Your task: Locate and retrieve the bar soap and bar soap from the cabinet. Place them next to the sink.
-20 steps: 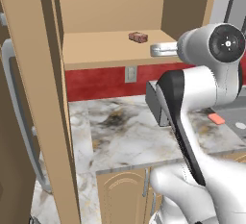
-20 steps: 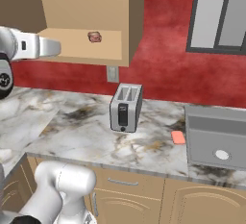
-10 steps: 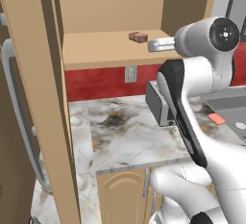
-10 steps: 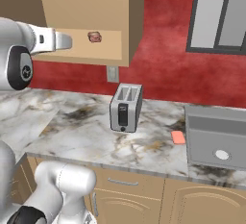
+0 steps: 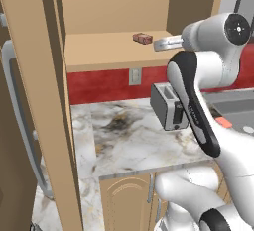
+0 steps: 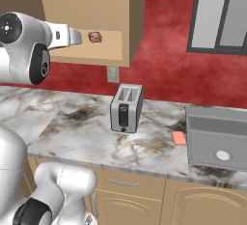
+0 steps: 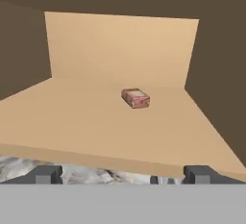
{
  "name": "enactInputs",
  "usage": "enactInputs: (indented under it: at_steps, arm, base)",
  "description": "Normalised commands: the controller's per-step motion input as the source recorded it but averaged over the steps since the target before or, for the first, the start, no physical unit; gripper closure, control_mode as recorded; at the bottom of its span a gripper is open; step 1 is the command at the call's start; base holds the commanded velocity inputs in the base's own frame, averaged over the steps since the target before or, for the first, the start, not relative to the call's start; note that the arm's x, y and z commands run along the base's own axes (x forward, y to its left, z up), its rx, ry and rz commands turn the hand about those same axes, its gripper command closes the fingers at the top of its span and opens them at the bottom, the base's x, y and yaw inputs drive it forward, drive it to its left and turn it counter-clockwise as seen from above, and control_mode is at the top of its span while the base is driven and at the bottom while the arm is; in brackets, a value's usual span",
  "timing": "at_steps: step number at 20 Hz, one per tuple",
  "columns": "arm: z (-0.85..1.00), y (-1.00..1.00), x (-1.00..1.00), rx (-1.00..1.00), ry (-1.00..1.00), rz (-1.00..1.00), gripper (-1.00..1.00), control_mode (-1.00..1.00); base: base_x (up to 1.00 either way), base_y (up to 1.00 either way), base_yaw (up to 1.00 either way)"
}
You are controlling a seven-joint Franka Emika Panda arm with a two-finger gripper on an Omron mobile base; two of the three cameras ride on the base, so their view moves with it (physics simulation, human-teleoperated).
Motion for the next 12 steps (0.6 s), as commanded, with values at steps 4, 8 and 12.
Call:
enactInputs:
  at_steps: [4,8,12]
  arm:
    - [-0.04,0.0,0.31,-0.03,0.12,0.07,-1.0,-1.0]
    - [-0.06,0.0,0.35,-0.04,0.13,0.01,-1.0,-1.0]
    - [-0.02,0.0,0.37,-0.04,0.14,0.0,-1.0,-1.0]
  base:
    - [0.0,0.0,0.0]
    - [0.0,0.0,0.0]
    - [0.0,0.0,0.0]
